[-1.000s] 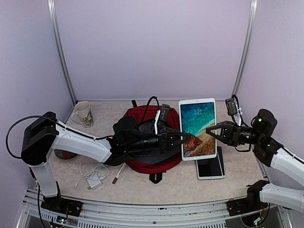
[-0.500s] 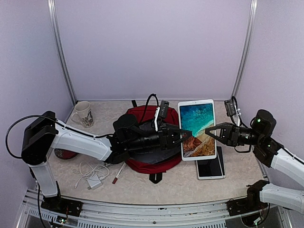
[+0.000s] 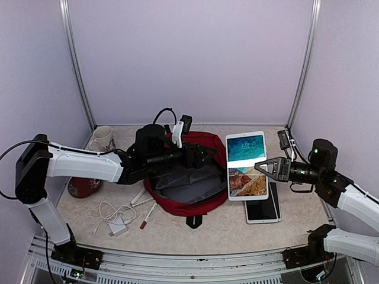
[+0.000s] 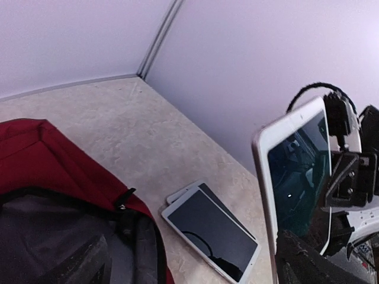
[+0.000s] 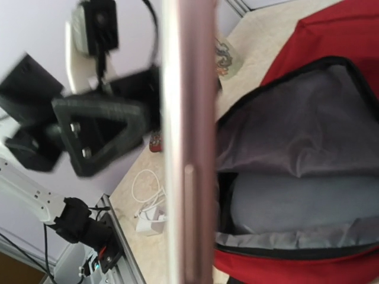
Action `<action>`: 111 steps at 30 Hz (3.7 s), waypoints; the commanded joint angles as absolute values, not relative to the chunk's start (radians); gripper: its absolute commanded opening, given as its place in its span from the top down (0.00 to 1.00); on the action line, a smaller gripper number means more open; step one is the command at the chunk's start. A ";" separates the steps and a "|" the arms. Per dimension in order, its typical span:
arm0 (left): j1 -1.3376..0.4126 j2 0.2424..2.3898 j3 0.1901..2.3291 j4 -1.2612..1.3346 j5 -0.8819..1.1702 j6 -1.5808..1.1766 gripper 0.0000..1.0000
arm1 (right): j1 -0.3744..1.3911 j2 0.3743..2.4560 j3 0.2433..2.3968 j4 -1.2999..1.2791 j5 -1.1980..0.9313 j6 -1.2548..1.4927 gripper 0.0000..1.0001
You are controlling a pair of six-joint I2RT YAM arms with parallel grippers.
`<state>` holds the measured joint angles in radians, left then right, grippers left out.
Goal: Pack the student bag
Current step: Pass from the left arm to the right, then pick up the largest pocket of the bag from the student bag, then place the iPad in the largest pocket of the bag.
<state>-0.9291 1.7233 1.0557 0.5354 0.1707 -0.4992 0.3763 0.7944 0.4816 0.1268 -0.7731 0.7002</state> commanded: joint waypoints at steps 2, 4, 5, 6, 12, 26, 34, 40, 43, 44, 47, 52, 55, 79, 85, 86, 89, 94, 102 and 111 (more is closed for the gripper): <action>-0.841 1.702 1.173 0.094 0.053 -0.285 0.01 | 0.370 0.758 0.531 0.197 -0.826 0.666 1.00; -0.795 1.725 1.188 0.023 0.077 -0.277 0.01 | 0.370 0.763 0.533 0.217 -0.910 0.642 1.00; -0.776 1.736 1.197 -0.008 0.075 -0.270 0.01 | 0.370 0.766 0.535 0.231 -0.966 0.624 1.00; -0.764 1.748 1.204 -0.035 0.070 -0.258 0.01 | 0.370 0.768 0.539 0.239 -1.048 0.601 1.00; -0.724 1.808 1.226 -0.086 0.143 -0.185 0.01 | 0.370 0.747 0.597 0.209 -1.157 0.469 1.00; -0.713 1.942 1.308 -0.128 0.190 -0.053 0.02 | 0.370 0.828 0.650 0.140 -1.183 0.326 1.00; -0.712 1.917 1.274 -0.059 0.243 -0.052 0.27 | 0.370 0.899 0.670 0.131 -1.193 0.267 1.00; -0.709 1.885 1.251 -0.033 0.252 -0.050 0.51 | 0.370 0.943 0.690 0.092 -1.160 0.228 1.00; -0.709 1.873 1.250 -0.038 0.245 -0.050 0.64 | 0.370 0.956 0.699 0.076 -1.150 0.226 1.00; -0.708 1.868 1.250 -0.039 0.239 -0.050 0.67 | 0.370 0.957 0.701 0.065 -1.139 0.221 1.00; -0.707 1.850 1.256 -0.042 0.219 -0.048 0.57 | 0.371 0.958 0.701 0.040 -1.119 0.210 1.00; -0.661 1.822 1.317 -0.106 0.197 -0.044 0.40 | 0.370 0.955 0.702 0.021 -1.114 0.209 1.00; -0.613 1.830 1.345 -0.124 0.183 -0.042 0.20 | 0.370 0.945 0.693 0.016 -1.104 0.205 1.00; -0.581 1.974 1.400 -0.141 0.326 0.009 1.00 | 0.371 0.981 0.689 0.059 -1.112 0.276 1.00; -0.621 1.802 1.296 0.019 0.239 -0.057 1.00 | 0.380 0.997 0.644 0.140 -1.088 0.403 1.00; -0.644 1.778 1.290 0.024 0.199 -0.056 1.00 | 0.388 1.005 0.629 0.179 -1.082 0.442 1.00; -0.751 1.718 1.273 0.051 0.065 -0.011 1.00 | 0.422 1.043 0.567 0.341 -1.061 0.592 1.00; -0.862 1.611 1.231 0.128 -0.121 -0.011 1.00 | 0.484 1.163 0.530 0.437 -0.988 0.719 1.00; -0.934 1.508 1.171 0.210 -0.185 -0.002 1.00 | 0.516 1.440 0.502 0.683 -0.916 0.954 1.00; -0.988 1.508 1.204 0.261 -0.116 -0.005 1.00 | 0.544 1.818 0.707 0.918 -0.901 1.219 1.00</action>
<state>-0.9733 1.5288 1.1564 0.1795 -0.1516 -0.0093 0.5220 1.7542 0.6083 0.7033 -0.9070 1.0840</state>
